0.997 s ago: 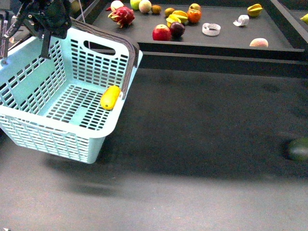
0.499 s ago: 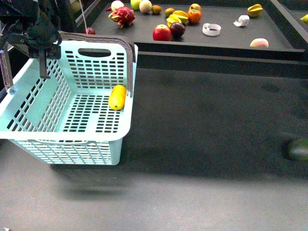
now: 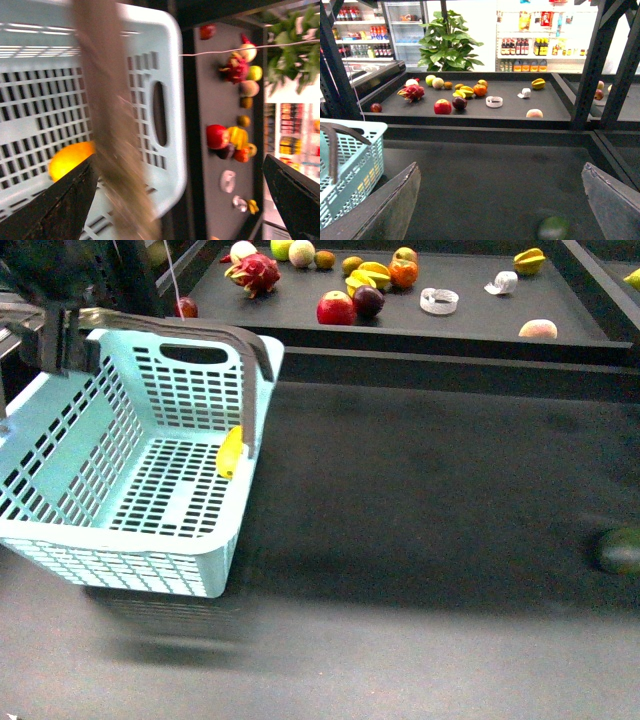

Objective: Pick mango with right arm and hold basket with left

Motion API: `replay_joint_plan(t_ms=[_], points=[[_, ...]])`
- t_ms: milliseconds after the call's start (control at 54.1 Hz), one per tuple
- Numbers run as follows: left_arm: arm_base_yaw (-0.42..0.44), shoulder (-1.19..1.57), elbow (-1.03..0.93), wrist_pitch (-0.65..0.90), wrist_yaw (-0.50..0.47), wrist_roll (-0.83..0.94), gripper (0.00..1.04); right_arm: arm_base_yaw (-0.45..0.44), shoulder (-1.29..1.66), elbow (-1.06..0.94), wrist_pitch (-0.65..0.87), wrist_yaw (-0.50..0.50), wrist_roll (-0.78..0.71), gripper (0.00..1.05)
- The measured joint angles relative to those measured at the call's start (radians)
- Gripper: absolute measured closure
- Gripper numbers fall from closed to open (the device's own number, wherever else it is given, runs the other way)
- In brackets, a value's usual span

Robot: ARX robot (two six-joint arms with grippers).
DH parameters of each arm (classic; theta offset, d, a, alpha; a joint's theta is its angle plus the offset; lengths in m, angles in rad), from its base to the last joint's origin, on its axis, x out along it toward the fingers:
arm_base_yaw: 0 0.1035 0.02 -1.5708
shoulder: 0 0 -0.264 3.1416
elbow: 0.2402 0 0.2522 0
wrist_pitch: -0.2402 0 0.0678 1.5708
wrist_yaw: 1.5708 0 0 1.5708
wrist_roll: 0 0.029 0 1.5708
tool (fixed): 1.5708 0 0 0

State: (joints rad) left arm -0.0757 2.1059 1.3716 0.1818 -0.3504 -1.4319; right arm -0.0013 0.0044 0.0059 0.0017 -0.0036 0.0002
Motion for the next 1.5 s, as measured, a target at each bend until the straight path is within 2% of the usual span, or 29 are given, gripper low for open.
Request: replay_joint_plan(t_ms=[74,406,609,739,923,1016,1237,1256,1311,1330,1367,1422,1496], points=[[0.000,-0.032,-0.008,0.008,0.031,-0.002,0.08,0.000,0.000,0.000,0.000,0.000,0.000,0.08],[0.008,-0.185,-0.180,0.022,0.012,0.064,0.08,0.000,0.000,0.000,0.000,0.000,0.000,0.08],[0.075,-0.364,-0.333,0.082,0.009,0.196,0.08,0.000,0.000,0.000,0.000,0.000,0.000,0.08],[0.104,-0.465,-0.462,0.127,-0.031,0.305,0.08,0.000,0.000,0.000,0.000,0.000,0.000,0.08],[0.131,-0.628,-0.701,0.267,-0.059,0.466,0.08,0.000,0.000,0.000,0.000,0.000,0.000,0.08],[0.141,-0.643,-0.743,0.314,-0.055,0.509,0.08,0.000,0.000,0.000,0.000,0.000,0.000,0.08],[0.142,-0.643,-0.750,0.316,-0.074,0.585,0.08,0.000,0.000,0.000,0.000,0.000,0.000,0.08],[0.150,-0.638,-0.758,0.344,-0.034,0.612,0.10,0.000,0.000,0.000,0.000,0.000,0.000,0.08],[0.180,-0.624,-0.869,0.663,0.295,0.899,0.26,0.000,0.000,0.000,0.000,0.001,0.000,0.08],[0.180,-0.629,-0.906,0.740,0.364,0.997,0.31,0.000,0.000,0.000,0.000,0.002,0.000,0.08],[0.176,-0.654,-0.957,0.819,0.430,1.134,0.40,0.000,0.000,0.000,0.000,0.000,0.000,0.08],[0.164,-0.711,-1.011,0.845,0.438,1.281,0.53,0.000,0.000,0.000,0.000,-0.001,0.000,0.08],[0.158,-0.770,-1.066,0.846,0.428,1.354,0.67,0.000,0.000,0.000,0.000,0.000,0.000,0.08]])
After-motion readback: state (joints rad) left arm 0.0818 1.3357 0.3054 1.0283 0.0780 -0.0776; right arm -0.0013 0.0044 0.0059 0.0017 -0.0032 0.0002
